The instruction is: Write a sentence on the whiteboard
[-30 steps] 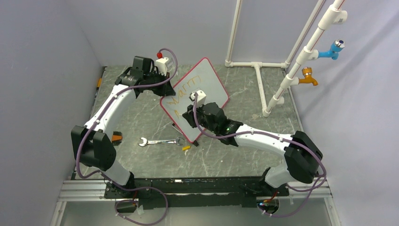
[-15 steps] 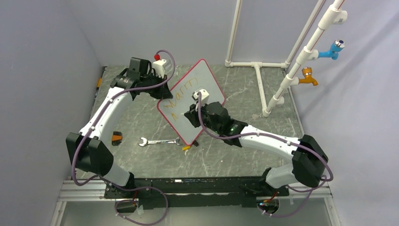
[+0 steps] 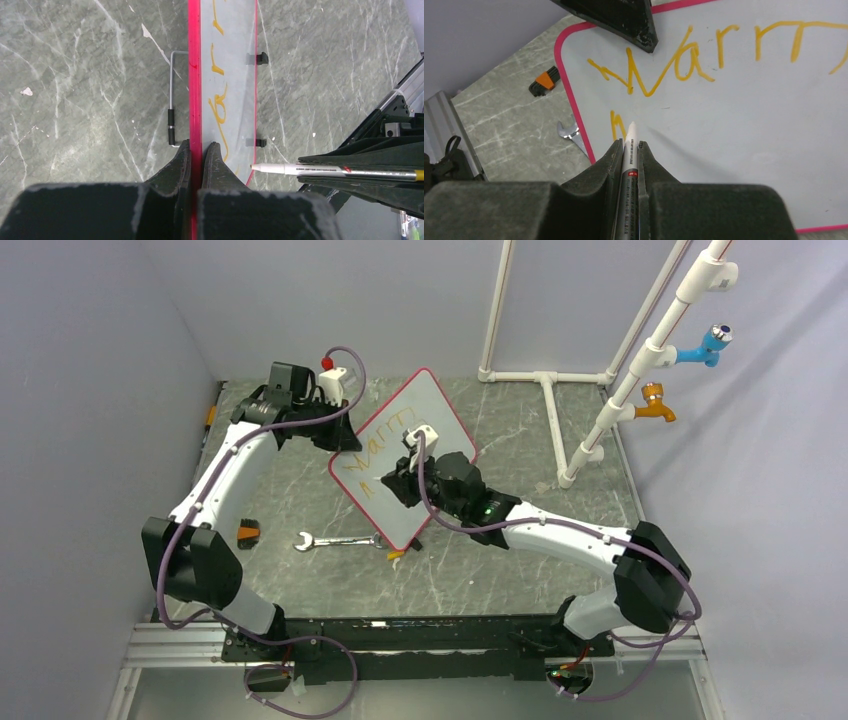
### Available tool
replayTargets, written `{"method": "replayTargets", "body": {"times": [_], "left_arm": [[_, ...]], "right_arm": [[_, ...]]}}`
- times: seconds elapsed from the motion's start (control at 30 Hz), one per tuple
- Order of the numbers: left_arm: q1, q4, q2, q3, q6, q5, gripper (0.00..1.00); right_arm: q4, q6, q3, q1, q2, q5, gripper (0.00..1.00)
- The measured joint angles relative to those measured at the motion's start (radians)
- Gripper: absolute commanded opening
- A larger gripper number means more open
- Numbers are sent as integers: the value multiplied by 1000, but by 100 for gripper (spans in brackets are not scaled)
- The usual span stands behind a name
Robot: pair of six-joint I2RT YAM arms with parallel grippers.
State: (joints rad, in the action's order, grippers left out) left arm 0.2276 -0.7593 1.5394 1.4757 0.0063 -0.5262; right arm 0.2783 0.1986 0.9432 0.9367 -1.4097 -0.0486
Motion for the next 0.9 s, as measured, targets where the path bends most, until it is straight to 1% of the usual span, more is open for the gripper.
{"method": "replayTargets", "body": {"times": [0.37,0.53,0.9], "left_arm": [[-6,0,10,0,0,0,0],[-8,0,10,0,4,2,0],[-11,0,14,0,5,0,0]], "right_arm": [[22,15,0,0,-48,32,0],[28,19,0,0,-80,32,0],[28,23,9,0,-88,2,0]]}}
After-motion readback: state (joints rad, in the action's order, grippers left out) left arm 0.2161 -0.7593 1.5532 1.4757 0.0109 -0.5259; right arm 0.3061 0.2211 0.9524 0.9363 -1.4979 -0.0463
